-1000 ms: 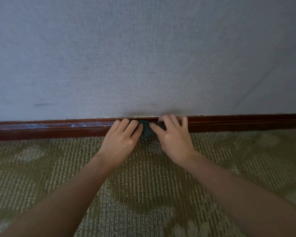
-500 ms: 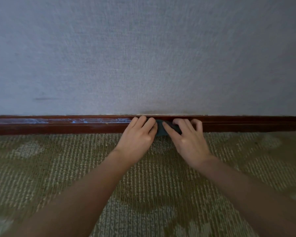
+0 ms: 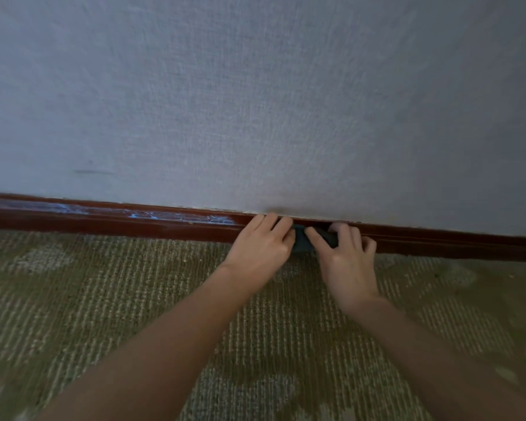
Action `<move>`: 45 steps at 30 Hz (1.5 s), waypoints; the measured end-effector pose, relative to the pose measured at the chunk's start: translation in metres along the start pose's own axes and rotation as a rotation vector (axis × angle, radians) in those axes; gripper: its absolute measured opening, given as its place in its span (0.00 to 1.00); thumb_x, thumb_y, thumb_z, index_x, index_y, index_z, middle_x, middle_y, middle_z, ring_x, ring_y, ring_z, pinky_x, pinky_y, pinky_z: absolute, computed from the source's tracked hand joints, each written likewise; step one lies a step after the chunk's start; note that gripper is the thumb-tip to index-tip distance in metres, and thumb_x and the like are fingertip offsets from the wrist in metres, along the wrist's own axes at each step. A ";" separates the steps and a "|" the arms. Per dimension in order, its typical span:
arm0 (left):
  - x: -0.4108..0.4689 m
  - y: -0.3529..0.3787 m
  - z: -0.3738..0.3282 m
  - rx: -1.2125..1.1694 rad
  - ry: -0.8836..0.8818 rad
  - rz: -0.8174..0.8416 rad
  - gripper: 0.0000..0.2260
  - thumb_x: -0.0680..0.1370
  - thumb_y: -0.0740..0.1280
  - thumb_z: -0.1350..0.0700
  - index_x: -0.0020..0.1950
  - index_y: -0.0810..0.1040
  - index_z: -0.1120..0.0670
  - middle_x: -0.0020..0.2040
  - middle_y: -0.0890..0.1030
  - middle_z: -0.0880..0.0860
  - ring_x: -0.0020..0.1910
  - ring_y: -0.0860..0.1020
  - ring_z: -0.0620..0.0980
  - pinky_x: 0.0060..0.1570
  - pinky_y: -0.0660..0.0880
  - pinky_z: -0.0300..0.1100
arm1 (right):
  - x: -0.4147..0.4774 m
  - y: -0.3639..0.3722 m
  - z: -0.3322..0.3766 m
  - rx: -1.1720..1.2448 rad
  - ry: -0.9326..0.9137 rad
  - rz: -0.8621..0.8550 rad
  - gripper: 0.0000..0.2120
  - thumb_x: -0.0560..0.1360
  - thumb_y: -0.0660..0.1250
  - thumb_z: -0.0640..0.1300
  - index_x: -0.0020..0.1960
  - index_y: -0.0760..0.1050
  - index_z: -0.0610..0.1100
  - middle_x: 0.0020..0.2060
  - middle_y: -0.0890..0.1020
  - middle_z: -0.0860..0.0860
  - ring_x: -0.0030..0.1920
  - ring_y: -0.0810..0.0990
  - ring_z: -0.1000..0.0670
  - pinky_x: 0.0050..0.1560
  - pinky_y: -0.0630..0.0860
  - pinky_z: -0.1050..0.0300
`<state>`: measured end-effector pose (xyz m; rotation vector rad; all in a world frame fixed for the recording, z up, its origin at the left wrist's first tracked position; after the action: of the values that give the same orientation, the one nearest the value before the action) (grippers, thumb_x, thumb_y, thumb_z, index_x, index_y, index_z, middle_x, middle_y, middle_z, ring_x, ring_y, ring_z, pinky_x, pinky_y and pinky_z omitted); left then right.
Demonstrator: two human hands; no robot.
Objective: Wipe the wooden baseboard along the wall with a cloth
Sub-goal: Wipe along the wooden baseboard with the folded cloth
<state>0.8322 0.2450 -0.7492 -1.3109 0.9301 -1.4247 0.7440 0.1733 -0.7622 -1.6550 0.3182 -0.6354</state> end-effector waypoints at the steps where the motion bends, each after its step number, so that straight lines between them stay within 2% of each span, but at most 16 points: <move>1: -0.003 -0.001 0.004 0.004 -0.020 0.017 0.18 0.60 0.78 0.56 0.49 0.84 0.56 0.42 0.81 0.52 0.41 0.79 0.51 0.41 0.75 0.40 | 0.001 0.002 0.004 -0.014 0.001 0.061 0.31 0.63 0.75 0.32 0.64 0.74 0.45 0.49 0.75 0.36 0.50 0.75 0.37 0.45 0.70 0.43; 4: -0.018 -0.006 0.022 0.024 -0.066 0.048 0.23 0.55 0.80 0.60 0.49 0.84 0.59 0.41 0.81 0.56 0.40 0.80 0.55 0.39 0.76 0.43 | 0.006 0.009 0.024 0.012 -0.043 0.180 0.31 0.75 0.62 0.38 0.74 0.56 0.52 0.57 0.67 0.42 0.59 0.66 0.42 0.50 0.63 0.48; 9: -0.041 -0.012 0.048 0.043 -0.092 0.112 0.25 0.51 0.81 0.65 0.47 0.84 0.62 0.38 0.80 0.61 0.35 0.79 0.60 0.35 0.77 0.45 | 0.021 0.004 0.060 0.043 -0.163 0.203 0.30 0.77 0.58 0.40 0.75 0.51 0.51 0.58 0.65 0.44 0.59 0.65 0.44 0.52 0.61 0.48; 11: -0.049 -0.015 0.056 0.057 -0.111 0.104 0.25 0.51 0.80 0.66 0.47 0.83 0.63 0.38 0.79 0.61 0.35 0.79 0.60 0.35 0.77 0.45 | 0.026 -0.001 0.073 0.043 -0.201 0.200 0.28 0.77 0.59 0.40 0.74 0.54 0.49 0.57 0.66 0.43 0.59 0.65 0.43 0.52 0.62 0.48; 14: -0.056 -0.018 0.061 0.079 -0.116 0.042 0.24 0.52 0.78 0.67 0.48 0.82 0.65 0.38 0.79 0.62 0.36 0.79 0.61 0.36 0.76 0.47 | 0.031 -0.011 0.082 0.018 -0.235 0.131 0.27 0.70 0.69 0.38 0.69 0.68 0.44 0.49 0.72 0.40 0.51 0.72 0.41 0.48 0.68 0.49; 15: -0.057 -0.018 0.062 0.084 -0.111 0.026 0.24 0.53 0.78 0.66 0.49 0.82 0.65 0.38 0.79 0.62 0.36 0.78 0.61 0.37 0.76 0.47 | 0.032 -0.011 0.081 0.017 -0.232 0.136 0.27 0.70 0.70 0.38 0.68 0.69 0.44 0.48 0.73 0.40 0.50 0.72 0.41 0.47 0.68 0.49; 18: -0.059 -0.012 0.063 0.064 -0.115 0.010 0.23 0.55 0.79 0.65 0.49 0.82 0.64 0.39 0.79 0.61 0.36 0.79 0.60 0.36 0.76 0.47 | 0.031 -0.005 0.084 0.005 -0.285 0.166 0.27 0.73 0.65 0.39 0.71 0.63 0.46 0.53 0.70 0.41 0.55 0.69 0.42 0.50 0.64 0.48; 22: -0.061 -0.002 0.064 -0.007 -0.154 0.034 0.24 0.54 0.79 0.66 0.49 0.83 0.63 0.41 0.80 0.61 0.36 0.79 0.60 0.35 0.76 0.46 | 0.031 -0.004 0.084 0.081 -0.207 0.137 0.26 0.69 0.71 0.36 0.66 0.72 0.43 0.48 0.75 0.39 0.50 0.75 0.41 0.46 0.69 0.49; 25: -0.058 -0.001 0.064 -0.061 -0.187 0.043 0.24 0.53 0.79 0.67 0.48 0.83 0.63 0.41 0.80 0.61 0.37 0.79 0.60 0.35 0.76 0.45 | 0.033 0.000 0.084 0.090 -0.197 0.172 0.25 0.75 0.63 0.38 0.72 0.63 0.46 0.54 0.70 0.42 0.57 0.69 0.43 0.51 0.63 0.50; 28: -0.059 -0.007 0.065 -0.055 -0.175 0.021 0.22 0.54 0.79 0.67 0.47 0.83 0.63 0.41 0.80 0.60 0.38 0.79 0.59 0.36 0.75 0.45 | 0.031 -0.013 0.086 0.112 -0.177 0.101 0.23 0.66 0.73 0.34 0.60 0.77 0.41 0.44 0.75 0.39 0.46 0.76 0.40 0.45 0.70 0.48; 30: -0.062 -0.010 0.066 -0.024 -0.150 -0.016 0.20 0.56 0.78 0.67 0.47 0.82 0.63 0.42 0.80 0.61 0.38 0.79 0.59 0.38 0.73 0.47 | 0.029 -0.016 0.089 0.116 -0.179 0.036 0.23 0.61 0.76 0.33 0.55 0.80 0.40 0.39 0.76 0.39 0.42 0.77 0.40 0.40 0.72 0.47; 36: -0.067 -0.002 0.068 -0.055 -0.160 0.022 0.20 0.58 0.78 0.67 0.49 0.82 0.64 0.43 0.80 0.60 0.37 0.78 0.59 0.35 0.75 0.46 | 0.027 -0.004 0.090 0.091 -0.210 0.085 0.27 0.66 0.73 0.34 0.64 0.74 0.41 0.47 0.75 0.38 0.49 0.75 0.40 0.44 0.68 0.47; 38: -0.065 -0.001 0.070 -0.107 -0.172 0.006 0.17 0.61 0.75 0.69 0.49 0.82 0.64 0.43 0.80 0.61 0.37 0.78 0.60 0.36 0.75 0.46 | 0.027 -0.001 0.089 0.125 -0.193 0.103 0.26 0.66 0.72 0.33 0.64 0.74 0.41 0.46 0.75 0.38 0.49 0.75 0.40 0.44 0.67 0.48; 41: -0.062 -0.004 0.069 -0.118 -0.148 -0.027 0.12 0.67 0.64 0.66 0.47 0.83 0.63 0.42 0.80 0.60 0.38 0.79 0.59 0.36 0.75 0.45 | 0.031 -0.006 0.091 0.150 -0.189 0.035 0.25 0.61 0.76 0.31 0.58 0.78 0.39 0.41 0.76 0.38 0.43 0.77 0.40 0.41 0.70 0.47; 43: -0.061 -0.005 0.064 -0.076 -0.117 -0.041 0.16 0.70 0.57 0.63 0.47 0.83 0.63 0.42 0.81 0.59 0.38 0.79 0.57 0.36 0.74 0.44 | 0.031 -0.008 0.086 0.101 -0.214 0.004 0.25 0.59 0.77 0.32 0.56 0.79 0.40 0.39 0.76 0.39 0.41 0.77 0.40 0.41 0.71 0.47; 45: -0.057 -0.004 0.056 -0.015 -0.070 -0.042 0.18 0.71 0.55 0.61 0.50 0.82 0.62 0.43 0.81 0.58 0.38 0.78 0.57 0.37 0.74 0.44 | 0.027 -0.009 0.075 0.048 -0.217 -0.014 0.26 0.58 0.78 0.33 0.56 0.80 0.40 0.39 0.76 0.39 0.41 0.78 0.40 0.40 0.71 0.47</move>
<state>0.8851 0.3050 -0.7525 -1.3900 0.8734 -1.3967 0.8074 0.2216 -0.7535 -1.6637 0.1337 -0.4654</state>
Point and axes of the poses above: each hand's wrist, its own x-axis towards the middle knuckle, its own y-axis out of the palm, z = x × y, the point moved 6 cm from there along x, towards the middle knuckle
